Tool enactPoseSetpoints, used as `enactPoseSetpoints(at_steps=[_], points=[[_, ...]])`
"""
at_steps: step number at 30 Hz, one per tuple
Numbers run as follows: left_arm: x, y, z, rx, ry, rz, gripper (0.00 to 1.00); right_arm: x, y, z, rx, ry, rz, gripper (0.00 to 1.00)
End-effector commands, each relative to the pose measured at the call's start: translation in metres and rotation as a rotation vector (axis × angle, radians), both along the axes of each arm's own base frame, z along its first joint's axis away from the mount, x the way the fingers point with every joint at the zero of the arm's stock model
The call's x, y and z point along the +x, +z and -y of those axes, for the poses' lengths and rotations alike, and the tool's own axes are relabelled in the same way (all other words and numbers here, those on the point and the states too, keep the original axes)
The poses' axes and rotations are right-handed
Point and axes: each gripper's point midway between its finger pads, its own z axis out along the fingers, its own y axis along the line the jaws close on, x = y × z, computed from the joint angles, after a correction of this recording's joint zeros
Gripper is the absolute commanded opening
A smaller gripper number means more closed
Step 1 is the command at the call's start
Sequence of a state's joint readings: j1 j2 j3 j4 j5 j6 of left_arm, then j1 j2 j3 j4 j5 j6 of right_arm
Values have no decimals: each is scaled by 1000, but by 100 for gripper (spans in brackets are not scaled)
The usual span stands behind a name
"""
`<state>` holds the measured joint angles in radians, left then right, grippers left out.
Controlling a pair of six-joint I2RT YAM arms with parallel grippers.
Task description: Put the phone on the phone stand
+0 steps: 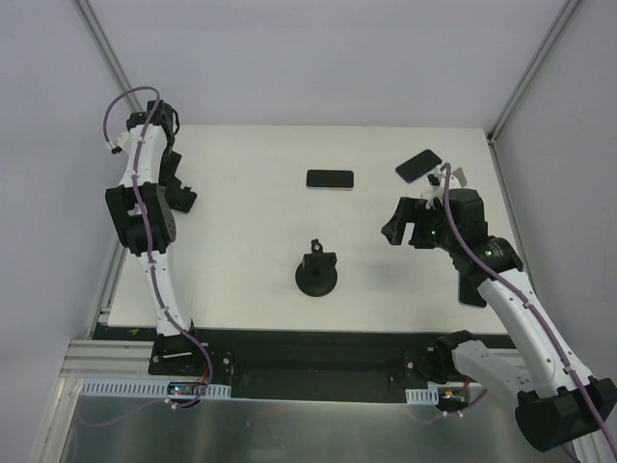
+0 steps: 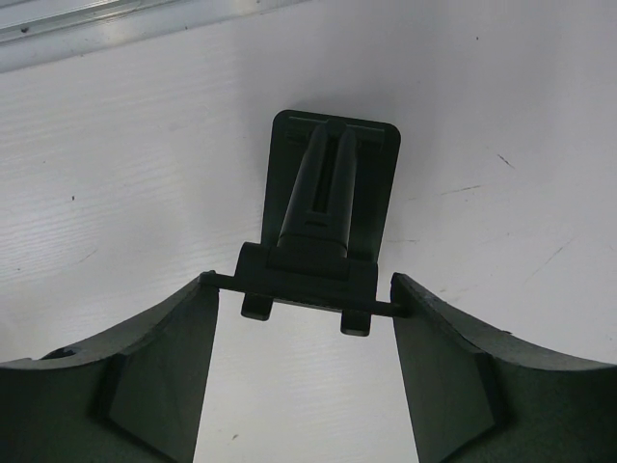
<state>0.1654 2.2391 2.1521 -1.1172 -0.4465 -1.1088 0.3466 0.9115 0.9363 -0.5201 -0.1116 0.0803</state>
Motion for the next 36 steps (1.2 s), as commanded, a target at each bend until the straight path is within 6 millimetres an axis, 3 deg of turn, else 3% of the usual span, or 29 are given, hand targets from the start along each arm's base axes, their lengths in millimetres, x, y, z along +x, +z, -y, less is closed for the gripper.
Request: enactPoseSetpoints(at_steps=[1, 7, 18, 20, 22, 25, 30, 36], points=[[-8, 9, -12, 57, 69, -13, 0, 7, 8, -3, 4, -24, 17, 96], [-6, 12, -16, 87, 45, -21, 0, 7, 5, -4, -2, -24, 20, 96], [-4, 0, -14, 71, 49, -35, 0, 10, 4, -7, -17, -34, 14, 96], [-2, 0, -12, 61, 55, -23, 9, 12, 7, -8, -22, -33, 11, 96], [2, 0, -9, 38, 52, -1, 11, 13, 5, -9, -29, -39, -5, 96], [9, 1, -5, 11, 59, 33, 1, 8, 11, -13, -27, -25, -2, 96], [10, -3, -5, 0, 95, 38, 0, 2, 11, -3, -49, -63, 10, 96], [10, -6, -1, -41, 151, 62, 0, 4, 15, -6, -61, -65, 7, 96]])
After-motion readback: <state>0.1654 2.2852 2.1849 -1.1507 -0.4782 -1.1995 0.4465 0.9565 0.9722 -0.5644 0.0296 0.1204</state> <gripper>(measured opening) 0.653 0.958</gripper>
